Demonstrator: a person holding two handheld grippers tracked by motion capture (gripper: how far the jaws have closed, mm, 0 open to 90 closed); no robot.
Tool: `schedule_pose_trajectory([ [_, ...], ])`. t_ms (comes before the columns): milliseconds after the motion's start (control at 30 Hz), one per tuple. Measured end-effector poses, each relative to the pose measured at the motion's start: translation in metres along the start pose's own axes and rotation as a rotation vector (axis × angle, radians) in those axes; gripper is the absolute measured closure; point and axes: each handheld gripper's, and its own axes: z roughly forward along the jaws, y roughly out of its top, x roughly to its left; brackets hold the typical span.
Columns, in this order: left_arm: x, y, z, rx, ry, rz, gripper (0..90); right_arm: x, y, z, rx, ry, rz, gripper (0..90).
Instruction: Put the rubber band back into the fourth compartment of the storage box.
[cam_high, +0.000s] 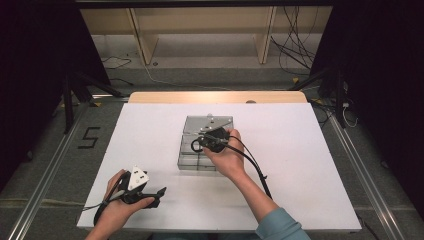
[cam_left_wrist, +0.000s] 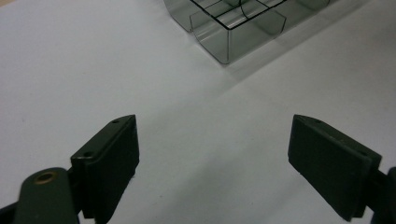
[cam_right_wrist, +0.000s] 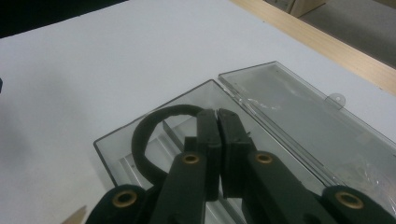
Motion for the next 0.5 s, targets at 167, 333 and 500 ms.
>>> schedule_pose_trajectory([
  [167,-0.0001,-0.0001,0.0004,-0.002,0.0,0.001,16.0,0.0003,0.0025,0.0019,0.004,0.003,-0.002,89.2],
  [333,-0.0004,-0.0002,0.0009,-0.003,0.0,0.001,15.9,0.0013,0.005,0.0054,0.014,0.004,-0.004,89.2],
  [500,-0.0004,-0.0001,0.0008,-0.004,0.0,0.002,15.9,0.0021,0.006,0.0097,0.023,0.006,-0.004,89.2],
])
